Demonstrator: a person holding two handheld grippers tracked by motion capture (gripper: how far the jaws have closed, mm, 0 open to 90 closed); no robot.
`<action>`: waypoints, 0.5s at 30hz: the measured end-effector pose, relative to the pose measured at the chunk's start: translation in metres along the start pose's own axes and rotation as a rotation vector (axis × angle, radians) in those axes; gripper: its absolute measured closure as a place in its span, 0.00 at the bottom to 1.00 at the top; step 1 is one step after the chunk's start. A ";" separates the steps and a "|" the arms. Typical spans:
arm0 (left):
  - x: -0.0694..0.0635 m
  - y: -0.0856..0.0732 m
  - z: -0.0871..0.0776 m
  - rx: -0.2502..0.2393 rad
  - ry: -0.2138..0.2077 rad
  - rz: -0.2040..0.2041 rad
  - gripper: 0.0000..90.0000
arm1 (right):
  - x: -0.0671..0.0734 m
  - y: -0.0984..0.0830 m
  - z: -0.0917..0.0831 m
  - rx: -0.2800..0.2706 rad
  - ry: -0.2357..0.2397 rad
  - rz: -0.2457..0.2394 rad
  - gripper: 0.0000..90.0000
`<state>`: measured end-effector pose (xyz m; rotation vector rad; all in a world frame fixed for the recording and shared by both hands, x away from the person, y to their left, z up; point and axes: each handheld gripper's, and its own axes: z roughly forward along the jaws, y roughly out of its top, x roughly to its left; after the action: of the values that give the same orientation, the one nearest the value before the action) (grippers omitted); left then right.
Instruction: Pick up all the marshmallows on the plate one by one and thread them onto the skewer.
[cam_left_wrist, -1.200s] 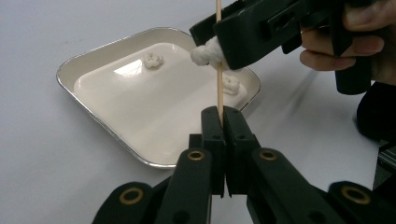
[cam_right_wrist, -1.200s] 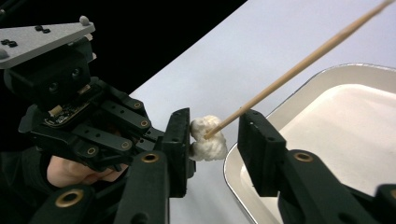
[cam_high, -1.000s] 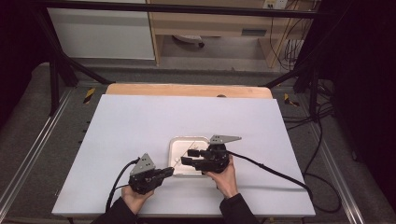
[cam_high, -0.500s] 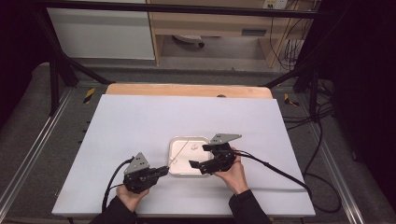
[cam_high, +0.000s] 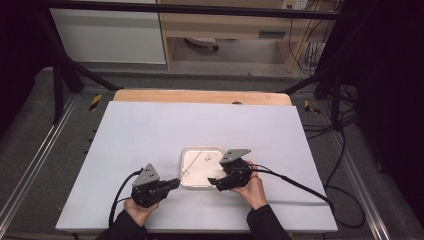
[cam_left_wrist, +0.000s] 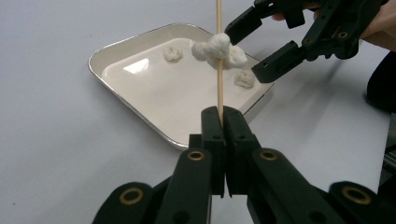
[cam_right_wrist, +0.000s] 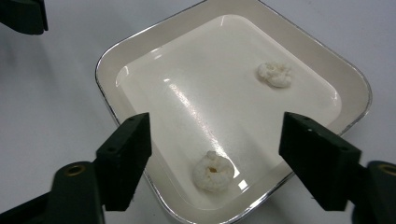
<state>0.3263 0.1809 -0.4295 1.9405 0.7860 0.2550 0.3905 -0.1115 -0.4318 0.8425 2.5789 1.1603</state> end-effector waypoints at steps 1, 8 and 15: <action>0.000 0.000 0.000 0.000 0.000 0.000 0.98 | -0.001 0.000 0.000 -0.002 0.000 0.005 0.36; 0.000 -0.001 0.000 0.002 -0.001 0.000 0.98 | -0.001 -0.005 0.006 0.045 -0.015 -0.001 0.48; 0.000 -0.001 0.000 0.006 -0.002 -0.002 0.98 | 0.000 -0.006 0.008 0.069 -0.024 -0.023 0.59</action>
<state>0.3260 0.1812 -0.4304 1.9453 0.7880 0.2502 0.3911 -0.1102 -0.4418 0.8340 2.6154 1.0545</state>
